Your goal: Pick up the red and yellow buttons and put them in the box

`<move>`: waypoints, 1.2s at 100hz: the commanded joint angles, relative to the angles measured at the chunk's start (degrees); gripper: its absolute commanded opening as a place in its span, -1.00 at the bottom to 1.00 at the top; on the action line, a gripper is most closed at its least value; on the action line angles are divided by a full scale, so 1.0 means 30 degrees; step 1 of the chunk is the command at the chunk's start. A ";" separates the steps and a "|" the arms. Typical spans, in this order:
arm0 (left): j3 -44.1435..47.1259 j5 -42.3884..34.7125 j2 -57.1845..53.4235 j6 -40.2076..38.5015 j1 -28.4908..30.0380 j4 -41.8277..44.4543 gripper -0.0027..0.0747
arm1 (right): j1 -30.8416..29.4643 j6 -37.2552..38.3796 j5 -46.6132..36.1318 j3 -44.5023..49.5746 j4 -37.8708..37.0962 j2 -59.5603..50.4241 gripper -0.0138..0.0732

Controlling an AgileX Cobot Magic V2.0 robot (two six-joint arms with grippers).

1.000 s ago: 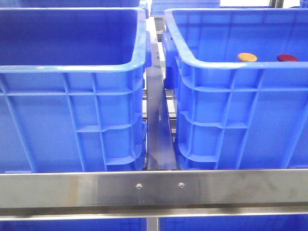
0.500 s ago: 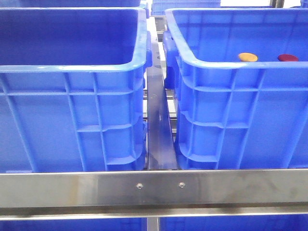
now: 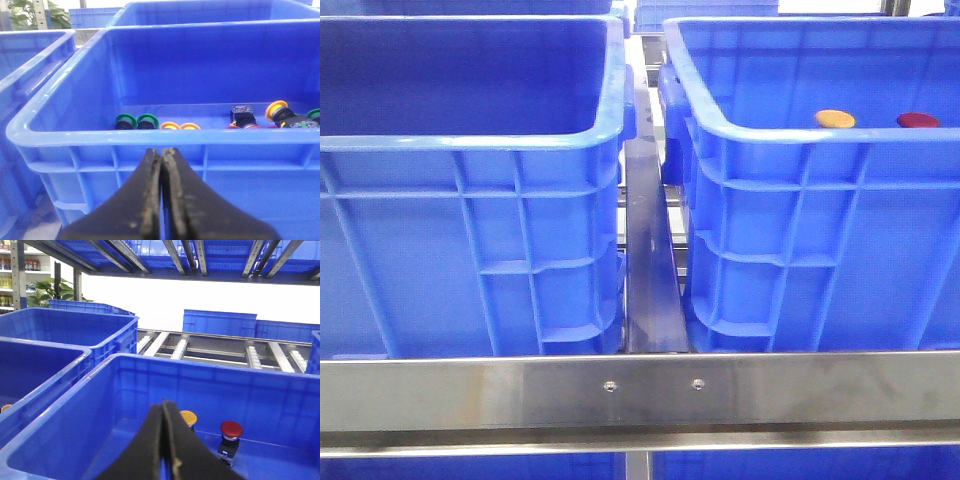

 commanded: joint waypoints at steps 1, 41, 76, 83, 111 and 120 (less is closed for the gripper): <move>0.1002 -0.1556 -0.0584 -0.0217 0.0049 -0.0053 -0.98 | 0.0001 -0.0120 0.0413 -0.0524 0.0492 0.0142 -0.81; 0.1002 -0.1556 -0.0584 -0.0217 0.0049 -0.0053 -0.98 | 0.0001 0.1289 -0.0033 -0.0524 -0.2079 0.0142 -0.81; 0.1002 -0.1556 -0.0584 -0.0217 0.0049 -0.0053 -0.98 | 0.0017 1.8067 -0.0997 -0.0524 -1.8618 0.0142 -0.81; 0.1002 -0.1556 -0.0584 -0.0217 0.0049 -0.0053 -0.98 | 0.0017 2.0761 -0.1569 -0.0524 -2.1527 0.0142 -0.81; 0.1002 -0.1556 -0.0584 -0.0217 0.0049 -0.0053 -0.98 | 0.0017 3.0459 -0.5074 0.0093 -3.1896 -0.0380 -0.81; 0.1002 -0.1556 -0.0584 -0.0217 0.0049 -0.0053 -0.98 | 0.0017 3.2226 -0.7370 0.1228 -3.3518 -0.0745 -0.81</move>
